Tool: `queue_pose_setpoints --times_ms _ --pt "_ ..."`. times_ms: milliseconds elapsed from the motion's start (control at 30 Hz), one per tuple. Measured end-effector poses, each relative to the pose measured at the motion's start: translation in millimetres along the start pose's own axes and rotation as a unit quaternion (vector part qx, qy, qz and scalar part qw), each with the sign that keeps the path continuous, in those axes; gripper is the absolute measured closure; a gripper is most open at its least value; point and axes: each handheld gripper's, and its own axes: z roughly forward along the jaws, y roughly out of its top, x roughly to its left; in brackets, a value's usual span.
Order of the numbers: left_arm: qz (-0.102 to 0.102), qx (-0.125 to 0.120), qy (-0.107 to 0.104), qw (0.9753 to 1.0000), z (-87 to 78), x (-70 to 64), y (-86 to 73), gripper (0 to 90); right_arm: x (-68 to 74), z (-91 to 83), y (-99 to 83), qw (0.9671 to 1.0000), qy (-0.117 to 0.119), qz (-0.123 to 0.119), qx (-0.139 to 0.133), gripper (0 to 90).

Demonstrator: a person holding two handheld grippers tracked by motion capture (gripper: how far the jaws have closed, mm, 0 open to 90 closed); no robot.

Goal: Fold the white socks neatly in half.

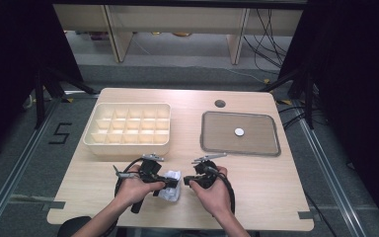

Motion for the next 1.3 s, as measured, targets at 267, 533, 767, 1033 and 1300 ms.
queue_pose_setpoints --times_ms 267,533,767,1033,1300 --pt "0.005 -0.003 -0.001 1.0000 2.2 -1.8 -0.8 86.0 -1.7 2.9 23.8 0.9995 0.027 0.001 -0.015 76.0" --pt "0.011 -0.001 -0.001 0.9999 2.2 -2.1 -1.0 85.9 -6.8 17.3 26.9 0.9979 0.062 0.017 0.002 77.1" --pt "0.011 -0.003 -0.002 0.9999 2.4 -2.1 -1.0 85.4 -7.8 20.1 28.0 0.9962 0.076 0.036 0.021 87.9" --pt "0.023 -0.039 -0.003 0.9990 -17.8 -13.9 -0.1 75.6 -9.0 20.9 26.9 0.9979 0.060 0.018 0.016 88.4" --pt "0.027 -0.025 -0.005 0.9993 -25.9 -20.4 -18.8 75.9 -8.5 22.6 25.1 0.9983 0.050 0.023 0.022 88.3"
